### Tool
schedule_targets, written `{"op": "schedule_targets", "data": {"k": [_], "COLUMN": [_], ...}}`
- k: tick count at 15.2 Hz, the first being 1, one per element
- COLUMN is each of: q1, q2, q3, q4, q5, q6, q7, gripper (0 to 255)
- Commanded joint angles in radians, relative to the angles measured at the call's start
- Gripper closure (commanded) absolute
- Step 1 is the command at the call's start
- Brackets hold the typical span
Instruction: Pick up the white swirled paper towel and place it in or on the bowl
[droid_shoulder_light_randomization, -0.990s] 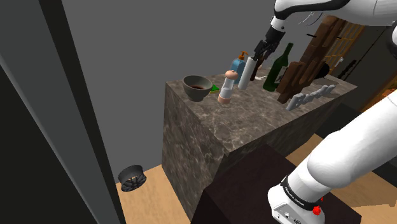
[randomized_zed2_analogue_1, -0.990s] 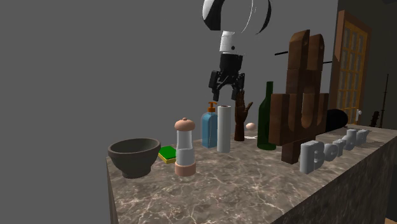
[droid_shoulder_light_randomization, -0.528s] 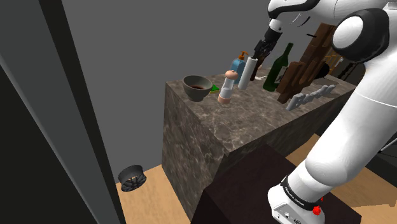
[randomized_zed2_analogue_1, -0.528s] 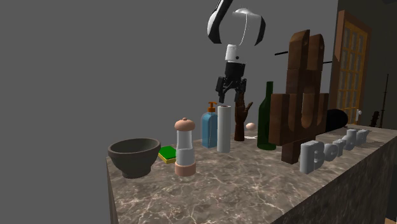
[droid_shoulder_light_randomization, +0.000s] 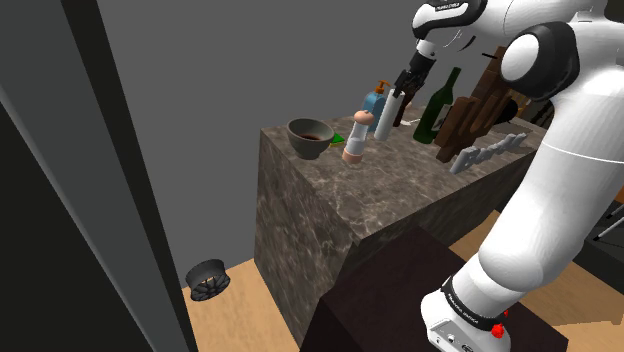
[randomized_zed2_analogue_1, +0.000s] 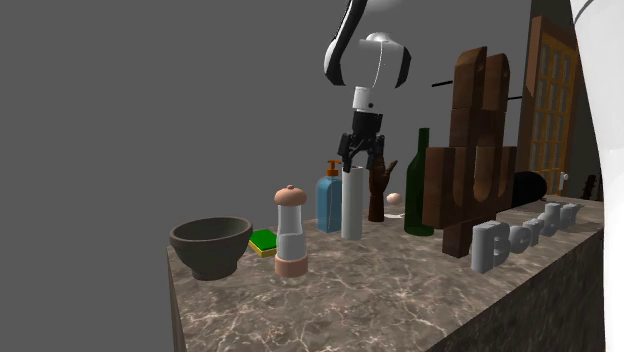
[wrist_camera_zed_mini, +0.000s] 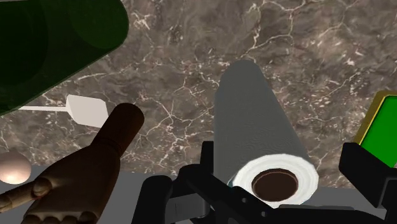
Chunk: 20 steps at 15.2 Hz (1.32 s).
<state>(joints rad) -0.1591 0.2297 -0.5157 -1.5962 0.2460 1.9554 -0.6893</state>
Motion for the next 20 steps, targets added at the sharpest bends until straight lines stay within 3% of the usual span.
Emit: {"op": "schedule_targets", "data": {"k": [1, 8, 9, 20], "q1": [0.0, 0.0, 0.0, -0.002], "q2": [0.007, 0.007, 0.007, 0.006], "q3": [0.002, 0.002, 0.002, 0.0], "q4": [-0.014, -0.014, -0.014, 0.011], "q5": [0.005, 0.005, 0.005, 0.002], "q6": [0.02, 0.02, 0.02, -0.006], "q7": [-0.004, -0.004, -0.004, 0.0], "gripper": [0, 0, 255, 255]}}
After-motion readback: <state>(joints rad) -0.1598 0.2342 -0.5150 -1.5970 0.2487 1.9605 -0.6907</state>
